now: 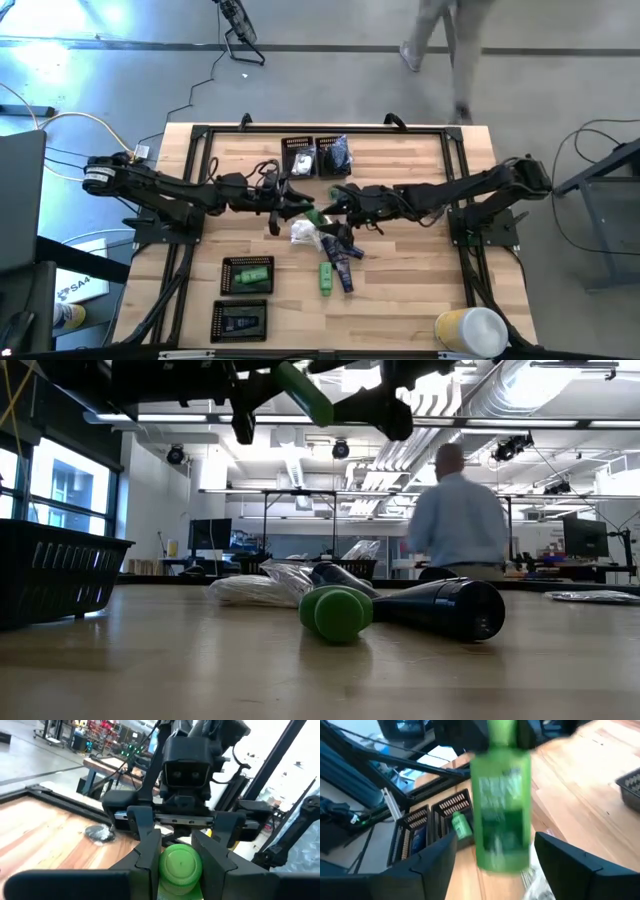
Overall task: Pick & Place Travel size toiletries
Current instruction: Put the green shampoo into the middle left basket
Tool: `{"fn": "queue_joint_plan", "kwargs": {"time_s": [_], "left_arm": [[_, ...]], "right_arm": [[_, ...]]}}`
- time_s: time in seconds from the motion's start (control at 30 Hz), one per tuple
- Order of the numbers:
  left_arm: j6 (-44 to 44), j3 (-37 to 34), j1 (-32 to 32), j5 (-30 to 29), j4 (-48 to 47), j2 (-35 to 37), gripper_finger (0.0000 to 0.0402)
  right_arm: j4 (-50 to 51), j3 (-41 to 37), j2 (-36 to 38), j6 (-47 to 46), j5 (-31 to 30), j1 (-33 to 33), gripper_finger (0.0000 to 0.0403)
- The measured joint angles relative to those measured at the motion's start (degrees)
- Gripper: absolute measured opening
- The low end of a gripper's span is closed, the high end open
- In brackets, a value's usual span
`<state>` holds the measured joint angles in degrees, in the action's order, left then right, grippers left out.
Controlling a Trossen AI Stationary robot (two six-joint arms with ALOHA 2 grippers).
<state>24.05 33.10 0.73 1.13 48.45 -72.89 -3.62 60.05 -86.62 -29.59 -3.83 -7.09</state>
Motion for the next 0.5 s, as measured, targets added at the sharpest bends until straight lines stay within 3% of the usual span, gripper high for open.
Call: {"fn": "queue_joint_plan", "kwargs": {"time_s": [0.2, 0.5], "left_arm": [[2.67, 0.02, 0.02, 1.38, -6.04, 4.51, 0.0086], [11.53, 0.04, 0.02, 2.76, -32.52, 18.09, 0.0086]], "right_arm": [[7.55, -0.02, 5.36, 0.73, -0.74, 0.0, 0.027], [14.46, -0.11, 10.57, 1.56, -8.4, 0.31, 0.0266]]}}
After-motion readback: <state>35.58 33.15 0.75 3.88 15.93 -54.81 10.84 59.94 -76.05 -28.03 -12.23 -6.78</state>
